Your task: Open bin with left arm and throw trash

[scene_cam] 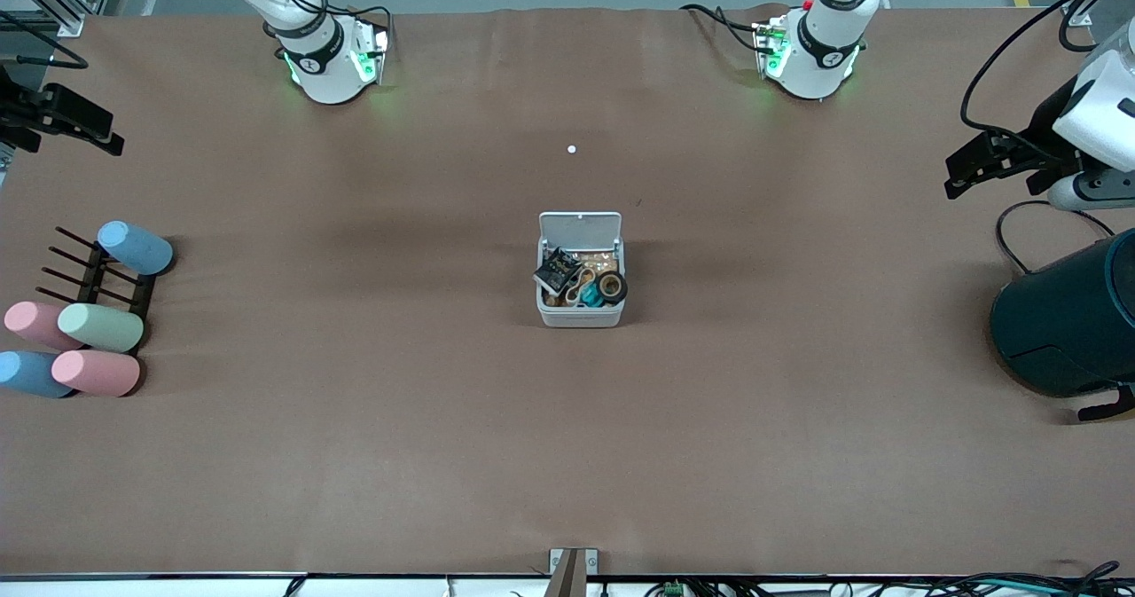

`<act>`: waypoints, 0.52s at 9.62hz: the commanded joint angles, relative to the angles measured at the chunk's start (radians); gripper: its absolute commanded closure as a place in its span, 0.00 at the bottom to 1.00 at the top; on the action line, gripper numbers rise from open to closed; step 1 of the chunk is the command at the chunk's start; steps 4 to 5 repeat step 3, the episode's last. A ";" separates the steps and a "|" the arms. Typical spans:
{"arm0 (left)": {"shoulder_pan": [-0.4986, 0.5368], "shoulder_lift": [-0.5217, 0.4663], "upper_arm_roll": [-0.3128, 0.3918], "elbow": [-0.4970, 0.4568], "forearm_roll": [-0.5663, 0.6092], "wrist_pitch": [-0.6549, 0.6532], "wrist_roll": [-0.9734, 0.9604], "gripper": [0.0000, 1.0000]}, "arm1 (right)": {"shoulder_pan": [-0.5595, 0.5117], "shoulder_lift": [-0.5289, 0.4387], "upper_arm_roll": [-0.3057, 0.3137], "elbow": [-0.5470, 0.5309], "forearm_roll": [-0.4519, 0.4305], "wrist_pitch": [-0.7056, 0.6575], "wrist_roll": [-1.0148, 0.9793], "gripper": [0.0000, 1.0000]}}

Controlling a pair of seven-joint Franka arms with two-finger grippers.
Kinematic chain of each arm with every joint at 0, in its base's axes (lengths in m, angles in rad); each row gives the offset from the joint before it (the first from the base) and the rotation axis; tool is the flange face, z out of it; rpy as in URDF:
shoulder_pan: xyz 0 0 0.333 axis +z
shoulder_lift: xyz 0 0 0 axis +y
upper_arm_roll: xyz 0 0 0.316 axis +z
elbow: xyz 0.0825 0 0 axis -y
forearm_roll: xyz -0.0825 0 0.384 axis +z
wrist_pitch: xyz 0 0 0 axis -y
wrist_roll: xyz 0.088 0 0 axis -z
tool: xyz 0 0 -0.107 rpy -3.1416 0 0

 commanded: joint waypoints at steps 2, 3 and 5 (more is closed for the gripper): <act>0.001 0.009 0.006 0.020 -0.013 -0.001 0.027 0.00 | 0.025 -0.010 -0.024 0.000 0.003 0.002 -0.011 0.01; 0.001 0.009 0.006 0.020 -0.013 -0.001 0.028 0.00 | 0.027 -0.010 -0.024 0.000 0.003 0.002 -0.011 0.01; 0.001 0.009 0.006 0.020 -0.013 -0.001 0.028 0.00 | 0.027 -0.010 -0.024 0.000 0.003 0.002 -0.011 0.01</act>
